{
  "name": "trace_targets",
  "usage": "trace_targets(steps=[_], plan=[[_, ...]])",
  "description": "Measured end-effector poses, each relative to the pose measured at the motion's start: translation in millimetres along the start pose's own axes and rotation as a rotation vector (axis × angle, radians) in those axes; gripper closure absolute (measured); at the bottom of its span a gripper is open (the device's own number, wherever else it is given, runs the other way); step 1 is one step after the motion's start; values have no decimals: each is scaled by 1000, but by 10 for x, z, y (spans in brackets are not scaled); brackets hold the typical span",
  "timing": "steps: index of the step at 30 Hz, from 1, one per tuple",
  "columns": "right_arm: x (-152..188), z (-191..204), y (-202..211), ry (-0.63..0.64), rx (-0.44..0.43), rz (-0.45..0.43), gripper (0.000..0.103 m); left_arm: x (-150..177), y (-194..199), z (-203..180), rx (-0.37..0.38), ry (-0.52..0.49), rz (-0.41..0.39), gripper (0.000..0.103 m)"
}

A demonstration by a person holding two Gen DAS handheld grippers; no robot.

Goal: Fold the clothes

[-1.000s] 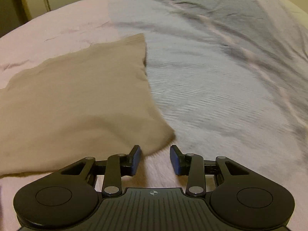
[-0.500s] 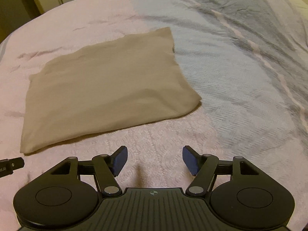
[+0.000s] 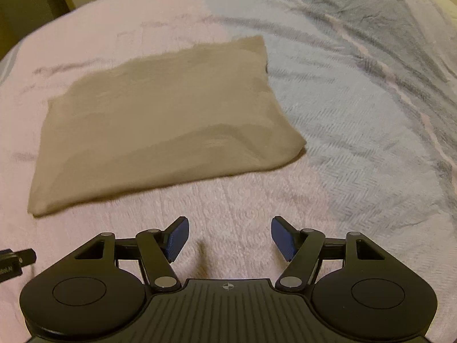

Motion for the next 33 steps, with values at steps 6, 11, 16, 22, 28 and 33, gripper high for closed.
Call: trace_targets(steps=[6, 11, 16, 22, 28, 33], plan=[[-79, -5, -8, 52, 17, 23, 36, -30, 179, -57, -7, 10, -31, 60], [-167, -11, 44, 70, 2, 11, 36, -74, 247, -64, -20, 35, -53, 60], [-203, -46, -4, 78, -4, 15, 36, -63, 224, -93, -30, 41, -40, 60], [-199, -127, -120, 74, -24, 36, 36, -77, 180, -128, -34, 52, -38, 60], [-146, -408, -303, 25, -53, 96, 36, -119, 210, -124, 17, 32, -89, 61], [-150, -796, -304, -182, -206, 25, 36, -196, 184, -115, 98, -7, -147, 67]])
Point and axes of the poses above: each gripper's, at about its wrist camera, not at the fingertips, and y roughly against the way its jaws point, z to its left, x to its underside, the point moved 2 cm from there along -y, roughly the way its jaws point, and after that the axes turned 1 degree about z, right-handed, at the moved point
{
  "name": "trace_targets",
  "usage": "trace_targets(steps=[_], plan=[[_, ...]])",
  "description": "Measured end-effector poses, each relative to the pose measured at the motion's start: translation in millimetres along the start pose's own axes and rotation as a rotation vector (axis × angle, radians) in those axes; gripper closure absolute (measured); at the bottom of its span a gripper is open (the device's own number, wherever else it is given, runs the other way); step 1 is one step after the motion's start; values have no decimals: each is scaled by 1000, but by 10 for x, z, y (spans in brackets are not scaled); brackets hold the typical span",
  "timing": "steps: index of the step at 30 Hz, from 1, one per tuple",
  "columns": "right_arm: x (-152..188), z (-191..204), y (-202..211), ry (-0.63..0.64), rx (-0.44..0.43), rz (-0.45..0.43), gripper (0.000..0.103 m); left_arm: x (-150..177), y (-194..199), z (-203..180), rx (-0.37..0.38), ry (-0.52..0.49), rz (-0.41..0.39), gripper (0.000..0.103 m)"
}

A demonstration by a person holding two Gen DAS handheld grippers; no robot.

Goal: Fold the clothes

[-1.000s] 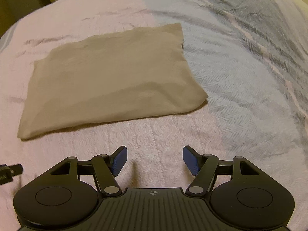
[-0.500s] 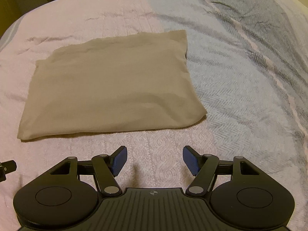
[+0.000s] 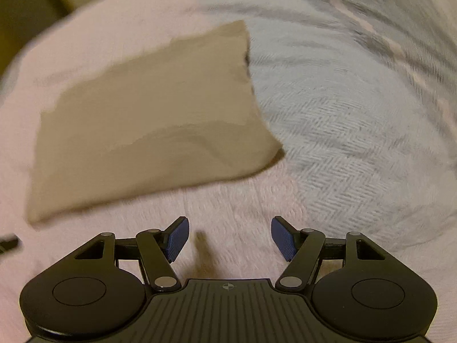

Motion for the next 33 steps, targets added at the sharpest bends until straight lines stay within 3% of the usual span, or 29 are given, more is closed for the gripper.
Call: trace_targets(steps=[3, 5, 7, 9, 15, 17, 19, 25, 26, 28, 31, 33], plan=[[-21, -282, -18, -233, -166, -37, 36, -38, -71, 126, 101, 115, -9, 62], [-13, -457, -59, -378, -262, -55, 36, -28, -128, 270, 183, 262, -8, 55], [27, -568, -151, -478, -313, -56, 36, -5, -215, 399, 245, 388, -4, 55], [73, -623, -230, -538, -327, -76, 36, 2, -296, 483, 287, 452, -14, 59], [34, -687, -332, -627, -339, -173, 36, -306, -578, 495, 317, 369, -52, 67], [25, -692, -363, -642, -340, -222, 42, -425, -680, 492, 331, 352, -57, 67], [25, -694, -422, -653, -335, -264, 48, -516, -777, 502, 335, 348, -64, 67], [-37, -693, -598, -687, -359, -355, 51, -704, -1158, 588, 384, 377, -26, 67], [-67, -670, -618, -680, -359, -358, 53, -715, -1208, 590, 389, 374, -15, 67], [-126, -625, -659, -666, -358, -364, 70, -714, -1309, 589, 384, 355, 17, 67], [-200, -603, -724, -641, -293, -319, 86, -739, -1315, 673, 422, 372, 32, 67], [-265, -609, -740, -655, -257, -275, 91, -756, -1319, 729, 448, 384, 43, 68]])
Point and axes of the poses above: each gripper's, at about its wrist camera, not at the fingertips, and y roughly against the way its jaws point, z to its left, x to its underside, the point moved 2 cm from there along -y, roughly the way its jaws point, and after that the axes turned 1 degree about z, right-handed, at the moved point
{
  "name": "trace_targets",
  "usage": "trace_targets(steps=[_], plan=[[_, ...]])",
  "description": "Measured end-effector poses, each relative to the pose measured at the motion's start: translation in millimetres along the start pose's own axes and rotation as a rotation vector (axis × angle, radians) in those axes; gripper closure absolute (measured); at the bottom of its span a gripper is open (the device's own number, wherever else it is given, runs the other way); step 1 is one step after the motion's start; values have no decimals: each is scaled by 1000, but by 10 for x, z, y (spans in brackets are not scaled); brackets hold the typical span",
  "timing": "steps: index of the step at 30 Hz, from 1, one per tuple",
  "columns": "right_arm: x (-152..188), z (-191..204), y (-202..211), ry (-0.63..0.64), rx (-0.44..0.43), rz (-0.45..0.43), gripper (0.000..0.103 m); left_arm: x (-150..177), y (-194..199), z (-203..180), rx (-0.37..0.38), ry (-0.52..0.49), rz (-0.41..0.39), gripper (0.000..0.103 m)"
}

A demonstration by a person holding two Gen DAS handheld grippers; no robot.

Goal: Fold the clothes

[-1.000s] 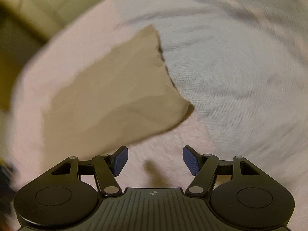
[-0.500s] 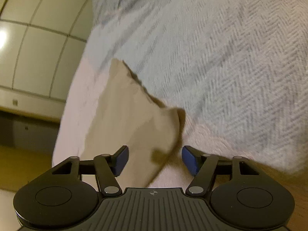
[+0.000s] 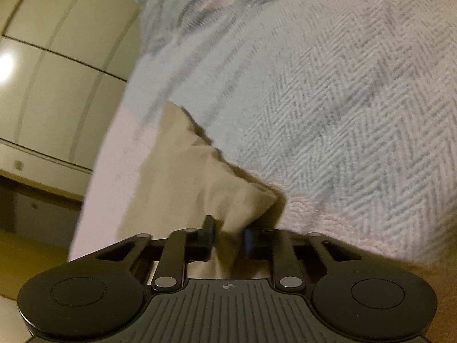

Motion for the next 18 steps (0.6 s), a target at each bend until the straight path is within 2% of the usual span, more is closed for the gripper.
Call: trace_targets(steps=[2, 3, 4, 7, 8, 10, 11, 14, 17, 18], plan=[[-60, 107, -9, 4, 73, 11, 95, -32, 78, 89, 23, 48, 3, 68], [-52, 263, -13, 93, 129, 3, 96, -48, 117, 133, 35, 72, 5, 68], [-39, 436, -17, 197, 189, -6, 97, -49, 160, 172, 40, 85, 6, 68], [345, 1203, -51, 726, 329, -93, 97, -50, 290, 280, 63, 119, 2, 68], [592, 1458, -57, 929, 332, -131, 97, -54, 327, 322, 70, 130, -2, 68], [1079, 1774, -95, 1250, 298, -176, 97, -32, 411, 396, 92, 160, -6, 68], [1341, 1876, -100, 1390, 255, -180, 97, -34, 439, 436, 105, 179, -9, 68], [2009, 1971, -136, 1657, 132, -114, 97, -27, 514, 562, 142, 237, -17, 68], [2518, 1827, -291, 1836, 103, 20, 97, 11, 553, 695, 163, 296, -18, 69], [2657, 1749, -358, 1891, 124, 68, 97, 26, 556, 725, 166, 306, -15, 68]])
Point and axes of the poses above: each gripper's, at about its wrist camera, not at the fingertips, and y roughly against the way its jaws point, z to its left, x to its underside, the point moved 2 cm from there along -y, roughly the way its jaws point, and after that the axes turned 1 degree about z, right-handed, at the moved point
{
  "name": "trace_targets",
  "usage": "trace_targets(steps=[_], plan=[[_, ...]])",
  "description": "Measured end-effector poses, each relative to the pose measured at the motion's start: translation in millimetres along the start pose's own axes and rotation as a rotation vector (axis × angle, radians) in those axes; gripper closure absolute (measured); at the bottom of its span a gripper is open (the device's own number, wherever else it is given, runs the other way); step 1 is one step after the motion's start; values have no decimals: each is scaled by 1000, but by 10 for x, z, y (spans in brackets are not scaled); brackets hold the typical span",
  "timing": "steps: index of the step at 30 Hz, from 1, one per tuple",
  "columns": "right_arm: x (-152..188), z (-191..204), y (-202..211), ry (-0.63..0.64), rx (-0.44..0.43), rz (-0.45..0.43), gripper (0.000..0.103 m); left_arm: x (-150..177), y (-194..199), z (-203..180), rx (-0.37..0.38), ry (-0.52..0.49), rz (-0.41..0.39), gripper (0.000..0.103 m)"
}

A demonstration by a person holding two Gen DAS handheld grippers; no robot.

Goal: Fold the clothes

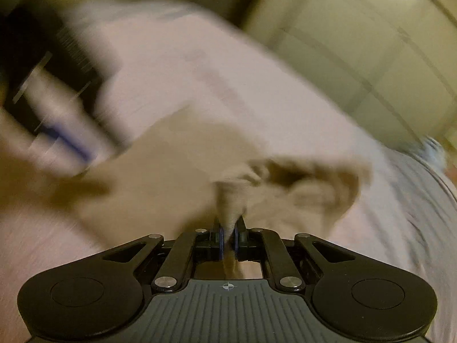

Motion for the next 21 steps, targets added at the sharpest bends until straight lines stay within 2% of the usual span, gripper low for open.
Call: trace_targets(steps=[2, 4, 6, 10, 12, 15, 16, 19, 21], plan=[[51, 183, -55, 92, 3, 37, 93, 7, 14, 59, -1, 15, 4, 68], [82, 205, 4, 109, -6, 23, 67, 28, 9, 64, -2, 7, 8, 68], [98, 113, 107, 64, -41, 5, 52, 46, -2, 41, 8, -3, 14, 68], [176, -236, 344, -106, -73, -6, 50, 27, -80, -133, 75, -23, 32, 64], [290, -563, 348, -269, -40, 36, 50, -36, -202, -226, 108, -40, 40, 60], [538, -1103, 292, -617, -15, 125, 50, -100, -422, -339, 118, -81, 61, 58], [662, -1329, 219, -769, -25, 166, 50, -140, -517, -369, 110, -97, 74, 57], [958, -1863, -53, -1160, -122, 212, 50, -247, -746, -460, 97, -142, 100, 56], [1083, -2072, -209, -1336, -198, 205, 50, -318, -899, -521, 88, -173, 117, 50]])
Point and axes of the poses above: each gripper's, at about its wrist camera, not at the fingertips, and y roughly against the way its jaws point, z to its left, x to its underside, the point moved 2 cm from there along -y, roughly the way its jaws point, and after that the axes turned 1 degree about z, right-handed, at the moved point
